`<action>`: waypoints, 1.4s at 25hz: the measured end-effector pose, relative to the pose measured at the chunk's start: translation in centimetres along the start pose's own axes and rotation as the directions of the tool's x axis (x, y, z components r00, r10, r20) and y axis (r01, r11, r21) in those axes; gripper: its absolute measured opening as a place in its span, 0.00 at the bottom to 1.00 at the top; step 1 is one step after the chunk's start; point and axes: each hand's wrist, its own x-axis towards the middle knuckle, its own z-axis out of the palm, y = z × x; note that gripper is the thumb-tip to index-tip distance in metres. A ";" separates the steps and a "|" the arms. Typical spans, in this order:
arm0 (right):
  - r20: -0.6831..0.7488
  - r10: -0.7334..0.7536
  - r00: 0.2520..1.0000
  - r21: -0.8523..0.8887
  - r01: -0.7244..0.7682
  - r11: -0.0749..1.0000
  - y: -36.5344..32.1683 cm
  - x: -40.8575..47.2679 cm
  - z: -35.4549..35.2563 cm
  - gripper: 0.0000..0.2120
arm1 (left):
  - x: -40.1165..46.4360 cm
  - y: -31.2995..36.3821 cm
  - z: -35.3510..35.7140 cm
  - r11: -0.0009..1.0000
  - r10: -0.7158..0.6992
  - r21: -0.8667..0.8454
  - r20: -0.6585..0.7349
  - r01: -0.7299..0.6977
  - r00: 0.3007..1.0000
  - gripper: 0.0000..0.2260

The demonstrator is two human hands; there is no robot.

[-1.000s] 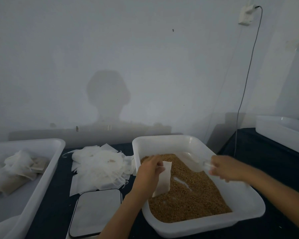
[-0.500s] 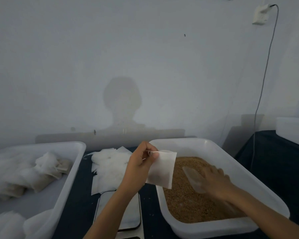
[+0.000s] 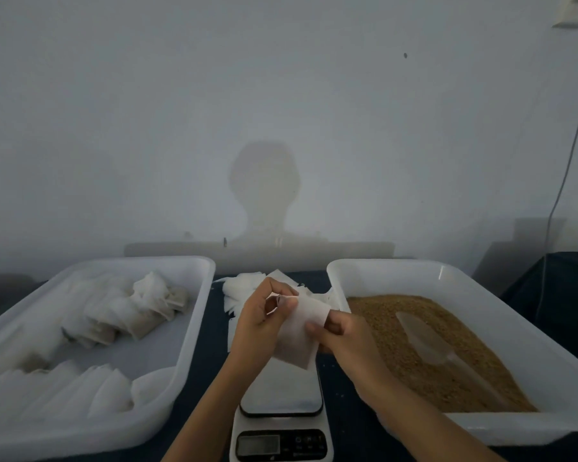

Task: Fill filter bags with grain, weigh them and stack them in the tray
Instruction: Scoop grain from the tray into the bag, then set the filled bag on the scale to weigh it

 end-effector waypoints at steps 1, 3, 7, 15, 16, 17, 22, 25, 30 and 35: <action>-0.025 -0.003 1.000 -0.013 0.003 1.000 0.5 0.1 0.5 0.03 | -0.3 -0.5 -0.3 1.000 -0.017 -0.002 -0.018 0.017 1.000 0.07; -0.057 -0.015 0.998 -0.052 0.012 0.999 1.4 0.5 1.8 0.07 | -1.0 -2.0 -1.3 0.998 -0.048 -0.031 -0.040 0.047 0.998 0.07; -0.075 -0.044 0.996 -0.072 0.038 0.997 3.3 1.3 3.1 0.09 | -2.8 -5.6 -2.4 0.964 -0.265 0.022 -0.009 0.265 0.964 0.18; -0.126 -0.129 0.984 -0.247 0.095 0.964 7.1 1.0 4.7 0.03 | -4.2 -8.4 -2.4 0.915 -0.235 0.325 -0.049 0.238 0.971 0.04; -0.130 -0.150 0.980 -0.231 0.118 0.966 7.3 0.8 4.8 0.06 | -4.3 -8.5 -2.3 0.923 -0.254 0.293 -0.022 0.250 0.967 0.04; -0.134 -0.162 0.978 -0.204 0.133 0.970 7.5 0.7 4.9 0.09 | -4.4 -8.5 -2.4 0.931 -0.283 0.239 0.002 0.274 0.959 0.05; -0.183 -0.171 0.968 -0.076 0.160 0.984 7.9 1.0 4.3 0.17 | -4.2 -8.7 -3.8 0.942 -0.272 0.171 -0.120 0.290 0.955 0.14; -0.231 -0.206 0.951 -0.059 0.197 0.979 8.1 1.2 3.7 0.16 | -4.1 -8.7 -4.3 0.951 -0.230 0.154 -0.223 0.267 0.947 0.13; -0.268 -0.205 0.941 -0.073 0.193 0.979 9.1 0.8 3.0 0.18 | -4.5 -9.1 -4.7 0.951 -0.241 0.127 -0.260 0.280 0.935 0.11; -0.259 -0.231 0.938 -0.092 0.214 0.973 9.7 0.5 2.8 0.18 | -4.7 -9.4 -4.7 0.945 -0.270 0.113 -0.264 0.308 0.926 0.10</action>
